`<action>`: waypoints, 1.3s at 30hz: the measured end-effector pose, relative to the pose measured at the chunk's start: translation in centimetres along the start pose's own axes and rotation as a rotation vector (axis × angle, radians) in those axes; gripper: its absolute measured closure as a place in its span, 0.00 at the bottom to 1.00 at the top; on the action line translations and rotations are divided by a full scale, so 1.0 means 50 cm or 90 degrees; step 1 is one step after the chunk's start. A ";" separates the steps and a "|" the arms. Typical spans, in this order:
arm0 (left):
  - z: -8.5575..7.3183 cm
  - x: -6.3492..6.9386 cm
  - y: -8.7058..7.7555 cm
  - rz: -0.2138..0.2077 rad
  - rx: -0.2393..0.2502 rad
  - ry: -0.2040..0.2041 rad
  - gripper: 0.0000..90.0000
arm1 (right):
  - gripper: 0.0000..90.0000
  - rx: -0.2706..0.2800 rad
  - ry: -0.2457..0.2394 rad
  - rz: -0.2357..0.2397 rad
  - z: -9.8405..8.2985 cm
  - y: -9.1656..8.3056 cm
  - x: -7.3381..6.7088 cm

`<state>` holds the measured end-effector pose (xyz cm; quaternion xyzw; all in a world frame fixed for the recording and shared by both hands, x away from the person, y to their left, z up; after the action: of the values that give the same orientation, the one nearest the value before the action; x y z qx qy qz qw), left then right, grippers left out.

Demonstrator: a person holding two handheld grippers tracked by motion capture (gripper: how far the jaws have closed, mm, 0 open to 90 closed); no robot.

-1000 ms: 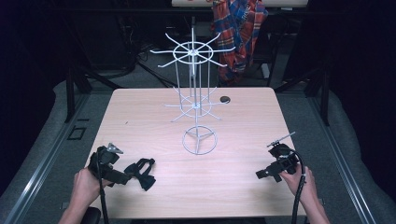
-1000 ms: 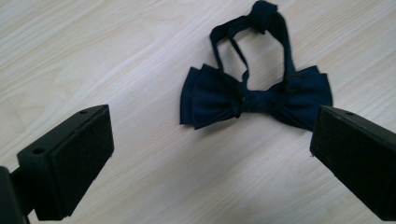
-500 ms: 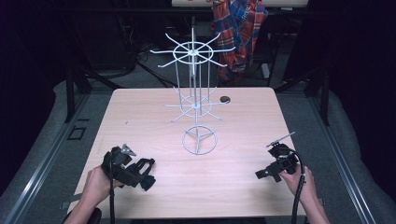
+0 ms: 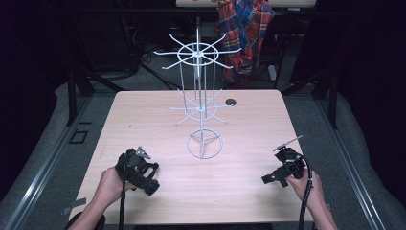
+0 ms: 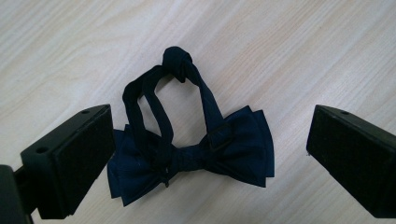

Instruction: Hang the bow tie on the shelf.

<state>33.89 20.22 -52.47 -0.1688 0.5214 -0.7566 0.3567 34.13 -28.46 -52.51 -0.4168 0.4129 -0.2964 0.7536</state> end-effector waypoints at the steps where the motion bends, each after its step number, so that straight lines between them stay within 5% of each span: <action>1: 0.000 0.000 0.002 -0.004 -0.001 -0.002 0.01 | 0.15 -0.010 -0.007 0.000 0.001 -0.002 0.001; 5: 0.003 0.003 0.006 -0.013 -0.001 0.009 0.20 | 0.15 0.011 -0.001 -0.004 0.000 0.003 -0.002; 8: 0.007 0.006 0.015 -0.022 -0.014 0.015 0.32 | 0.15 -0.023 -0.023 -0.008 0.003 -0.003 0.002; 12: 0.011 0.005 0.023 -0.022 -0.026 0.014 0.46 | 0.15 -0.014 -0.016 -0.007 0.001 -0.001 0.002; 13: 0.011 0.004 0.026 -0.020 -0.029 0.012 0.46 | 0.15 0.008 0.005 -0.003 -0.001 0.003 -0.002; 17: 0.009 0.001 0.033 -0.022 -0.051 0.010 0.61 | 0.15 -0.016 -0.009 -0.003 0.001 -0.001 0.002; 19: 0.007 0.000 0.037 -0.023 -0.058 0.008 0.65 | 0.15 0.006 0.006 -0.006 -0.001 0.003 -0.002; 23: 0.006 -0.002 0.042 -0.021 -0.070 0.010 0.73 | 0.15 -0.015 -0.014 -0.002 0.001 0.000 0.001; 30: 0.010 0.006 0.047 -0.018 -0.074 0.037 0.93 | 0.15 0.008 0.003 -0.003 -0.001 0.003 -0.002; 39: 0.009 0.000 0.032 -0.027 -0.046 0.026 0.97 | 0.15 -0.016 -0.007 0.003 0.000 -0.004 0.001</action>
<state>34.77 19.62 -53.77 -0.1774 0.5519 -0.7478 0.3237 34.14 -28.58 -52.37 -0.4267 0.4131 -0.2874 0.7514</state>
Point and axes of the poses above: each handheld gripper's, and its own axes: y roughly forward along the jaws, z roughly out of its top, x roughly to its right, the point moved 1 cm from there along y, roughly forward along the jaws, and after that the axes turned 7 degrees about z, right-handed, at the moved point
